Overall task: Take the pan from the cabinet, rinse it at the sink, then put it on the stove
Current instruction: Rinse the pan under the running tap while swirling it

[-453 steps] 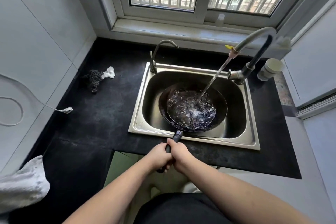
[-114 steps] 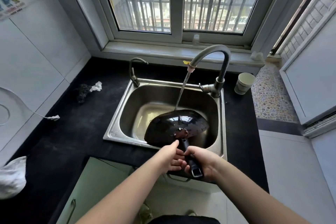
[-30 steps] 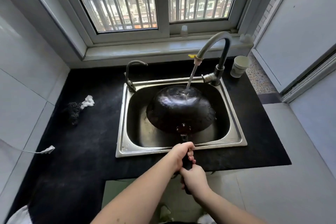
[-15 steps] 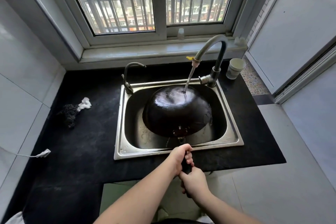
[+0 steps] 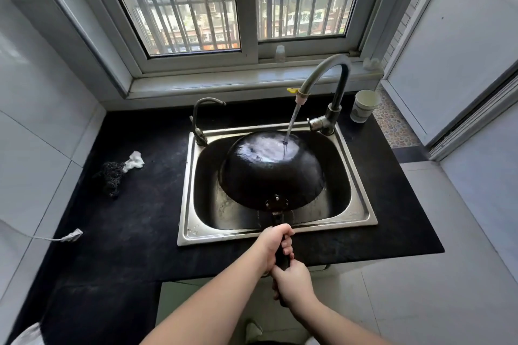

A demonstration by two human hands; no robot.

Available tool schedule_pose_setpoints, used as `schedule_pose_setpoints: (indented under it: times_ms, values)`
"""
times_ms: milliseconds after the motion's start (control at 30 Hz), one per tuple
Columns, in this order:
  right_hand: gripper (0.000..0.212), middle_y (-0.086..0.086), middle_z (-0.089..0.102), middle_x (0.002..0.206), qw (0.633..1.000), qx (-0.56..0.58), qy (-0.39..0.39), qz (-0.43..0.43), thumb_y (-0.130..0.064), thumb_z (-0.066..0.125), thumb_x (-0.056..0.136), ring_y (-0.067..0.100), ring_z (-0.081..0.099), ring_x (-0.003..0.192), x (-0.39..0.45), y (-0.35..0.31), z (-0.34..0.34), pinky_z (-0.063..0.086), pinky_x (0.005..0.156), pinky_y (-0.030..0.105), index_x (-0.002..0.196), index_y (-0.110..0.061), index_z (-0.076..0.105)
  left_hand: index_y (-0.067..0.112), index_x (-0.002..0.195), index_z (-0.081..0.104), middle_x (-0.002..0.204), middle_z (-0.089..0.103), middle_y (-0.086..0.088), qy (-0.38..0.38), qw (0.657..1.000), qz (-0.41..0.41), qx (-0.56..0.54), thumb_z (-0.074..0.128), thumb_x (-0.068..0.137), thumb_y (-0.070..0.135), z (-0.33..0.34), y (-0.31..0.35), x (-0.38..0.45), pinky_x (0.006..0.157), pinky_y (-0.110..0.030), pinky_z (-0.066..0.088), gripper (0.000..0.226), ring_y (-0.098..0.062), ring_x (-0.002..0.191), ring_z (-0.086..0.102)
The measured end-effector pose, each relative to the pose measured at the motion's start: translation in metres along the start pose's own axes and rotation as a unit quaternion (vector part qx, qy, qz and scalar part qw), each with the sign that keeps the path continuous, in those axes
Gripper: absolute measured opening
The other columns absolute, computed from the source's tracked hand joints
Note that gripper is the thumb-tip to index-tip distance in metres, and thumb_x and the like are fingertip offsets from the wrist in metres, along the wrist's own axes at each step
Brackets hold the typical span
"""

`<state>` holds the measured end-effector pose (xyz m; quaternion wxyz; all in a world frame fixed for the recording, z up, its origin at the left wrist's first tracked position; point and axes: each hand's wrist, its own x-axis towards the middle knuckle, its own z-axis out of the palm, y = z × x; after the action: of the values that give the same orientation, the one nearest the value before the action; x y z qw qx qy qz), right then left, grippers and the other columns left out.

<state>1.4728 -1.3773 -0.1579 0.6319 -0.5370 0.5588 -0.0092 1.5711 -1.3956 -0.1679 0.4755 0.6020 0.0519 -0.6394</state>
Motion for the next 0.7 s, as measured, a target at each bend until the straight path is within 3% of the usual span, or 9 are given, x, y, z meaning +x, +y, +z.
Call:
schedule_pose_setpoints:
  times_ms: [700]
  values:
    - [0.019,0.012,0.053,0.049,1.000,0.009,-0.010,0.017,-0.015,0.060,0.083,0.020,0.049,0.032,-0.009,0.007,-0.015,0.031,0.036,0.018,0.070,-0.004,0.052,0.018,0.053,0.033,0.040,0.027,0.003,-0.009,1.000,-0.030,0.000,0.047,0.086,0.011,0.014,-0.004,-0.011,0.051,-0.027,0.035,0.037,-0.013,0.034,0.025]
